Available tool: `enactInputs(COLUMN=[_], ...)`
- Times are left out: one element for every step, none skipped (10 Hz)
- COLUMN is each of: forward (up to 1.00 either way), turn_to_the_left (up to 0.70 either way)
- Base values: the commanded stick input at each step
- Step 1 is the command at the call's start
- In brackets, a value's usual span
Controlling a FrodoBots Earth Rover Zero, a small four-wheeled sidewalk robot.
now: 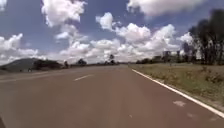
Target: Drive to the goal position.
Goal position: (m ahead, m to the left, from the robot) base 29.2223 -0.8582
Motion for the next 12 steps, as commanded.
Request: enactInputs(forward=[1.0, 1.0, 1.0, 1.0, 1.0, 1.0, 1.0, 1.0, 1.0, 1.0, 1.0, 1.0], turn_to_the_left=[-0.31, -0.26, 0.0, 0.0, 0.0, 0.0, 0.0, 0.0, 0.0, 0.0, 0.0, 0.0])
